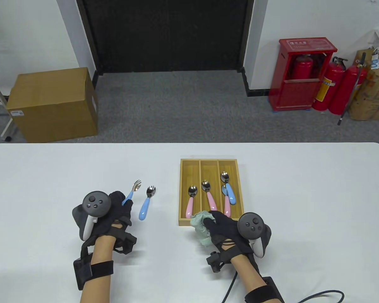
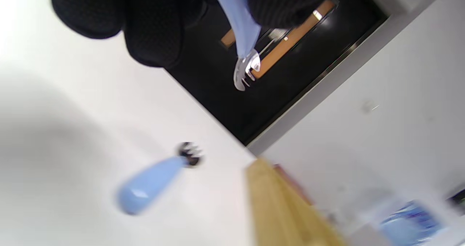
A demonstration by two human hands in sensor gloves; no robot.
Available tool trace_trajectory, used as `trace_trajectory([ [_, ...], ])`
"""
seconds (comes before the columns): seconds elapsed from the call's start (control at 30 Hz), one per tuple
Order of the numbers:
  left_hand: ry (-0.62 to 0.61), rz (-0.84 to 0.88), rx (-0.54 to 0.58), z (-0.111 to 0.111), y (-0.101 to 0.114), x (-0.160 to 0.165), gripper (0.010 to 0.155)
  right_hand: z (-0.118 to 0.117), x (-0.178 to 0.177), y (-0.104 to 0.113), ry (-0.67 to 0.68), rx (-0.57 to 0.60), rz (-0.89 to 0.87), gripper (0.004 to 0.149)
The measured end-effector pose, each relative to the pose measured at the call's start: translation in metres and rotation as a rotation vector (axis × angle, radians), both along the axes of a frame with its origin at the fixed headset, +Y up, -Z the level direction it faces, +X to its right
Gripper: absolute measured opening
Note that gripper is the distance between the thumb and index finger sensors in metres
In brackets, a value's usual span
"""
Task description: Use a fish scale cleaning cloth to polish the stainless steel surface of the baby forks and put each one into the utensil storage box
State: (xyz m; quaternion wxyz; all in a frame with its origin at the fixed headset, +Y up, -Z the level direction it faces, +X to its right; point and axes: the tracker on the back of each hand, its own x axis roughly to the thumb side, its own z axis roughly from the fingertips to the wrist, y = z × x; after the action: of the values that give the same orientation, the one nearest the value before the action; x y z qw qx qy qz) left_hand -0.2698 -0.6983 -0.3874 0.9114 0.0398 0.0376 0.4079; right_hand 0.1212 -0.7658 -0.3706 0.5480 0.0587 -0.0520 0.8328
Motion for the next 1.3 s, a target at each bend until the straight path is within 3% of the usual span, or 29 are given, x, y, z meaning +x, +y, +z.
trace_trajectory([
  [0.17, -0.159, 0.245, 0.049, 0.038, 0.022, 0.027, 0.052, -0.001, 0.006, -0.011, 0.017, -0.078, -0.374, 0.051],
  [0.3, -0.297, 0.356, 0.071, 0.058, 0.007, 0.054, 0.051, -0.001, 0.01, -0.026, 0.053, -0.136, -0.79, 0.052],
  [0.4, -0.46, 0.479, -0.034, 0.061, -0.014, 0.076, 0.051, -0.002, 0.012, -0.03, 0.136, -0.147, -0.99, 0.053],
  [0.53, -0.546, 0.493, -0.022, 0.063, -0.016, 0.094, 0.051, -0.003, 0.013, -0.027, 0.207, -0.125, -0.898, 0.055],
  [0.63, -0.545, 0.449, -0.02, 0.063, -0.018, 0.099, 0.051, -0.003, 0.007, -0.027, 0.265, -0.122, -0.888, 0.056],
  [0.73, -0.533, 0.461, -0.022, 0.063, -0.026, 0.101, 0.051, -0.003, -0.006, -0.024, 0.423, -0.161, -0.913, 0.058],
  [0.9, -0.558, 0.484, -0.016, 0.063, -0.034, 0.106, 0.051, -0.001, -0.025, -0.014, 0.609, -0.168, -0.765, 0.06],
  [1.03, -0.563, 0.462, 0.012, 0.065, -0.033, 0.104, 0.051, -0.001, -0.025, -0.001, 0.538, -0.103, -0.606, 0.059],
  [1.13, -0.567, 0.336, 0.045, 0.067, -0.03, 0.105, 0.051, -0.001, -0.023, 0.007, 0.507, -0.046, -0.416, 0.054],
  [1.3, -0.578, 0.242, 0.034, 0.068, -0.031, 0.11, 0.053, -0.001, -0.02, 0.01, 0.426, 0.002, -0.246, 0.047],
])
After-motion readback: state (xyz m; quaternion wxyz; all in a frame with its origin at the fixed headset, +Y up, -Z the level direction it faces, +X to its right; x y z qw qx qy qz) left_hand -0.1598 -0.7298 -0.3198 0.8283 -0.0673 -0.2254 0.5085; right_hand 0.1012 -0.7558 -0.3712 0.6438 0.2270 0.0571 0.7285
